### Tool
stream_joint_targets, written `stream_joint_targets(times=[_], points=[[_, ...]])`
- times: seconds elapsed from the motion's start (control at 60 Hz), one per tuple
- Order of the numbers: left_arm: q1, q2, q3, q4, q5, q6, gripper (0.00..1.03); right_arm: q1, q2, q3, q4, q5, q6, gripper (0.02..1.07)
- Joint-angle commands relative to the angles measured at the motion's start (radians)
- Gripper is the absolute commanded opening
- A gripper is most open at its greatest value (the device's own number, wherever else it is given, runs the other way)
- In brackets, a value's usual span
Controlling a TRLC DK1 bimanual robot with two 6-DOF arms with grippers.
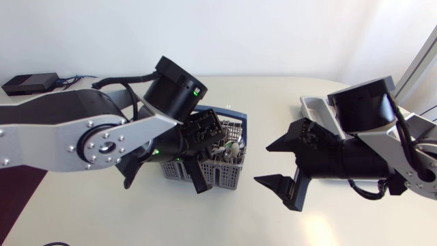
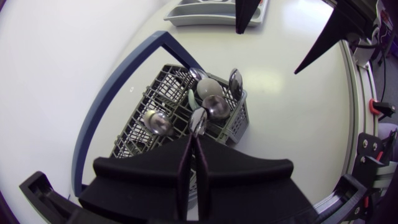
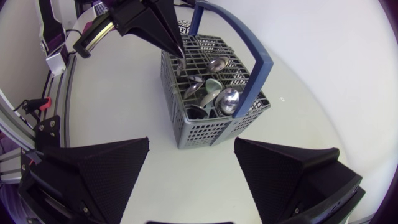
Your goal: Transfer all utensils from the basket to the drawer tray.
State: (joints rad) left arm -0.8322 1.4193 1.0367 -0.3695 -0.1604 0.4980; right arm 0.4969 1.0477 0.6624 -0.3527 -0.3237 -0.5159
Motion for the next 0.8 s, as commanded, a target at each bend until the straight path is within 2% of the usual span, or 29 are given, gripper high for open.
stream_joint_targets(times=[0.0,0.25,0.567,0.783], points=[[0.001,-0.04,0.048,-0.023,-0.025,-0.062,0.04,0.015,0.014,0.022,0.031,0.006,0.096,1.01],[-0.007,-0.091,0.109,-0.069,-0.059,-0.145,0.03,0.12,0.044,0.04,0.09,0.052,0.211,1.0],[-0.01,-0.161,0.166,-0.106,-0.08,-0.248,0.04,0.235,0.051,0.037,0.189,0.212,0.238,1.0],[0.031,-0.137,0.224,-0.126,0.025,-0.354,0.04,0.253,0.052,0.072,0.282,0.244,0.237,0.95]])
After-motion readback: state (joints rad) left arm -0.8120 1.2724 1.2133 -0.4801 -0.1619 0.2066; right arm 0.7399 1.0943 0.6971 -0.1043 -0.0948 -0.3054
